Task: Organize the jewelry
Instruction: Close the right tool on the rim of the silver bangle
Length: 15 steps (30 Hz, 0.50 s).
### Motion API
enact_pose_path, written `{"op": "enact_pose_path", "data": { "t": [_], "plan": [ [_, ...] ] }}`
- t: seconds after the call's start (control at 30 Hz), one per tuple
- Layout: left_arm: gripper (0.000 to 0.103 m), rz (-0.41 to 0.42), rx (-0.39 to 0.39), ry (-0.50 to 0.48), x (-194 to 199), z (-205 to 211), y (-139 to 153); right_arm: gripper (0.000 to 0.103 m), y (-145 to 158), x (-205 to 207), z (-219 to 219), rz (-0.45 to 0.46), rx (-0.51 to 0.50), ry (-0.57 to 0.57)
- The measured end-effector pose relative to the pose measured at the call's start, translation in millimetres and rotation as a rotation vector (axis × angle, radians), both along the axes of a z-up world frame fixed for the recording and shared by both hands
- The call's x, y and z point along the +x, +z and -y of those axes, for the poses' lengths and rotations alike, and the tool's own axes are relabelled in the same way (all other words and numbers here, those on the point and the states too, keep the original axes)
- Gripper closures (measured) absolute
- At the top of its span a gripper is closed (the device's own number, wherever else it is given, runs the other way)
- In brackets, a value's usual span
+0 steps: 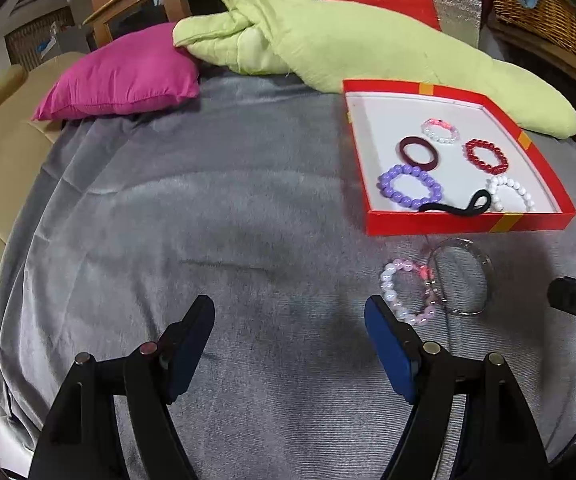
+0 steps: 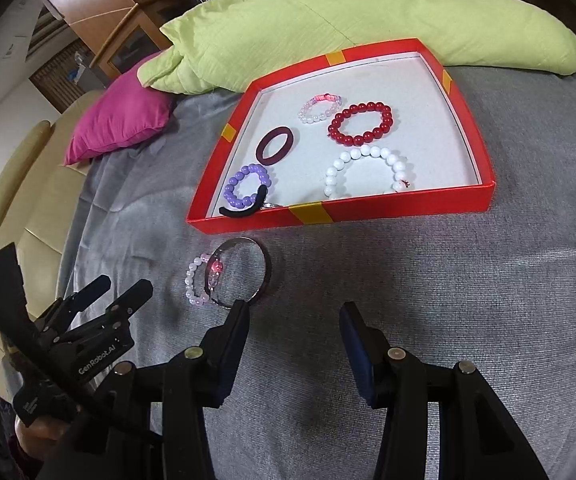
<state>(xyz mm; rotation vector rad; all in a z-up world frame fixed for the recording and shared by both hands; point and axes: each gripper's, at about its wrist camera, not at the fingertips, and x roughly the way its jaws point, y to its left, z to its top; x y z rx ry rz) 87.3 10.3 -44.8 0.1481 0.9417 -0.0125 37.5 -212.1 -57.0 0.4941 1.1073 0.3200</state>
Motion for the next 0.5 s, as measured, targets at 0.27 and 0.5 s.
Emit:
{"op": "enact_pose_path", "data": {
  "t": [0.27, 0.5],
  "plan": [
    [0.025, -0.035, -0.017, 0.021, 4, -7, -5, 0.053, -2, 3, -6, 0.003, -0.009, 0.010],
    [0.025, -0.057, -0.010, 0.014, 5, -5, -9, 0.053, -6, 11, -21, 0.027, -0.021, 0.025]
  ]
}}
